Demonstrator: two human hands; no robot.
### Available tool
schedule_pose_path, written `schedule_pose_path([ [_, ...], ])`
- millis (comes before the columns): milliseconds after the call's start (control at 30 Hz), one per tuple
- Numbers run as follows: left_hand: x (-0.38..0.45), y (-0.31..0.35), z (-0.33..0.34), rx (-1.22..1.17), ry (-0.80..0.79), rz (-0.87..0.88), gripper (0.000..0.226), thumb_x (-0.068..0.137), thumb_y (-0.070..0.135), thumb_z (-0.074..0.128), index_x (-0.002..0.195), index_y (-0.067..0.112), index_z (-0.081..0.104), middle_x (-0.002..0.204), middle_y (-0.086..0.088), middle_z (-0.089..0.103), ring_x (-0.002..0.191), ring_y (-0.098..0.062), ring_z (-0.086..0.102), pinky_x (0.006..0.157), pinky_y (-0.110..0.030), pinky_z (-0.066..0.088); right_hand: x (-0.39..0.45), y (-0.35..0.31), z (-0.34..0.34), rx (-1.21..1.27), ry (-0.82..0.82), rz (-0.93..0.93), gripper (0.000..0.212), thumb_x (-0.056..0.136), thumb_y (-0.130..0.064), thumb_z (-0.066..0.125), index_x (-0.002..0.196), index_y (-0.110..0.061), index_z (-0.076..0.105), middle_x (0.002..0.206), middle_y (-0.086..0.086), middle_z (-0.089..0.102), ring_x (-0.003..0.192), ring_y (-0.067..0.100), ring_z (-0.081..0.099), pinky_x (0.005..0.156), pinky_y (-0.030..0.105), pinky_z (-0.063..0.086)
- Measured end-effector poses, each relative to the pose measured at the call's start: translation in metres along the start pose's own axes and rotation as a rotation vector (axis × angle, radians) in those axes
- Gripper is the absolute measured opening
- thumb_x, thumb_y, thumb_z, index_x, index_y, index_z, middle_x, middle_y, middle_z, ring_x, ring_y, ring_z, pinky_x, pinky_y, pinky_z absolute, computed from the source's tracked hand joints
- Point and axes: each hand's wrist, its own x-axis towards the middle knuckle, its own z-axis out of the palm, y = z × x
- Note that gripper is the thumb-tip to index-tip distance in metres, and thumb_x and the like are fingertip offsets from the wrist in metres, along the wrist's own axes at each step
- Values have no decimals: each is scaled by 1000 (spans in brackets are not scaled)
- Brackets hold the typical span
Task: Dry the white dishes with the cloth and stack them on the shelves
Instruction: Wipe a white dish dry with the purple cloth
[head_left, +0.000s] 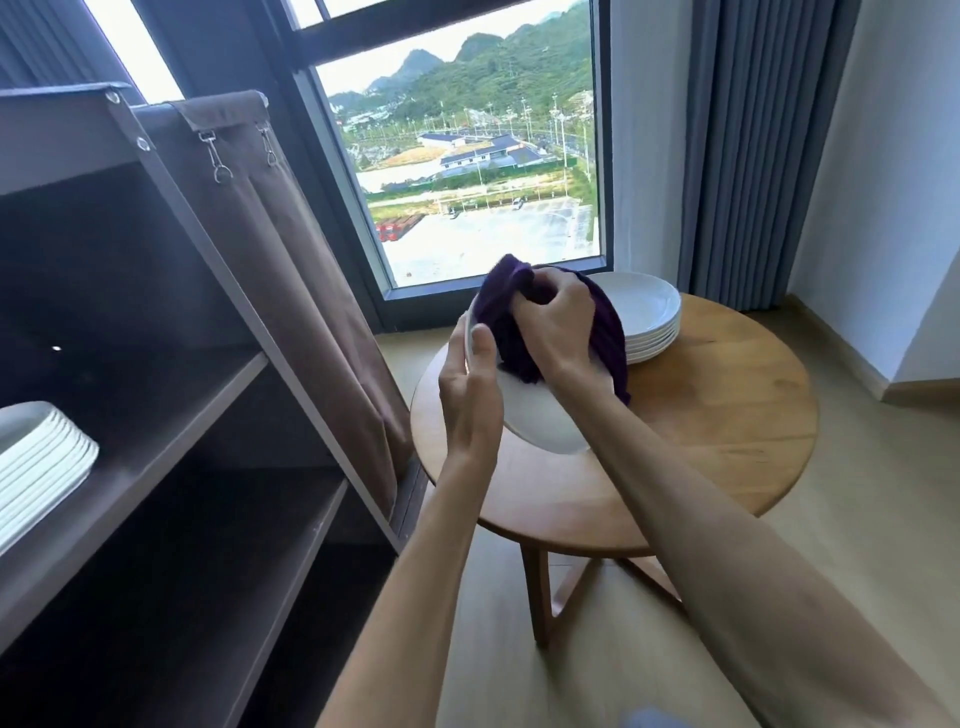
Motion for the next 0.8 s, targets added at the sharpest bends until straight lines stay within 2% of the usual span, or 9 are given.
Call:
schedule_pose_path([
  [100,11,11,4,-34,-3,19,57,104,60,37,149,27,49,130,5,65,113,-1,62,76,-8,52,-23,-9,1,383,-179,32,32,92,-22,49,83,4,65,78,16,65,76,17,59,73,39,48],
  [167,17,14,2,-107,33,25,67,98,67,36,138,19,59,117,-1,71,106,-12,68,83,-19,57,-36,-7,-1,457,-294,-5,23,94,-17,52,87,-3,69,82,12,68,79,19,64,74,35,52],
  [233,22,12,-2,-153,63,22,75,92,75,37,119,11,68,99,-3,75,95,-16,73,85,-28,59,-42,-3,-5,309,-395,-137,10,91,-9,64,86,-10,72,81,6,70,79,22,67,74,37,55],
  [300,23,9,-7,-159,104,-27,78,81,85,40,103,16,71,85,2,73,86,-13,72,77,-24,58,-39,2,-12,147,-456,-173,3,85,-8,74,83,-10,72,79,4,71,77,23,68,75,41,56],
  [433,19,2,-12,-129,175,-118,89,72,88,50,135,26,62,102,7,69,98,-11,65,77,-22,50,-40,15,-18,-328,-402,-23,42,71,-44,83,98,-19,64,93,-1,70,95,23,66,88,42,49],
  [567,18,-3,-15,-117,195,-133,78,88,71,57,152,27,47,117,14,60,113,-11,58,79,-19,48,-52,39,-24,-766,-198,-6,69,67,-83,60,111,-30,70,120,7,56,124,32,45,105,47,33],
  [633,18,0,-16,-126,175,-131,80,86,70,59,152,24,48,130,5,62,119,-19,58,93,-30,53,-52,49,-25,-687,-195,81,60,78,-76,55,117,-33,70,123,12,55,126,36,47,110,49,34],
  [700,11,2,-13,-117,155,-130,88,80,74,60,152,24,48,141,1,60,126,-20,57,99,-32,51,-50,54,-22,-514,-190,154,41,91,-54,58,115,-24,72,115,17,57,116,41,53,103,46,42],
  [800,-9,2,-6,-79,139,-89,83,76,76,62,146,32,53,126,-2,69,117,-26,64,74,-26,59,-41,50,-17,-388,-54,57,19,92,-22,61,98,-11,75,102,18,58,111,39,49,100,41,42],
])
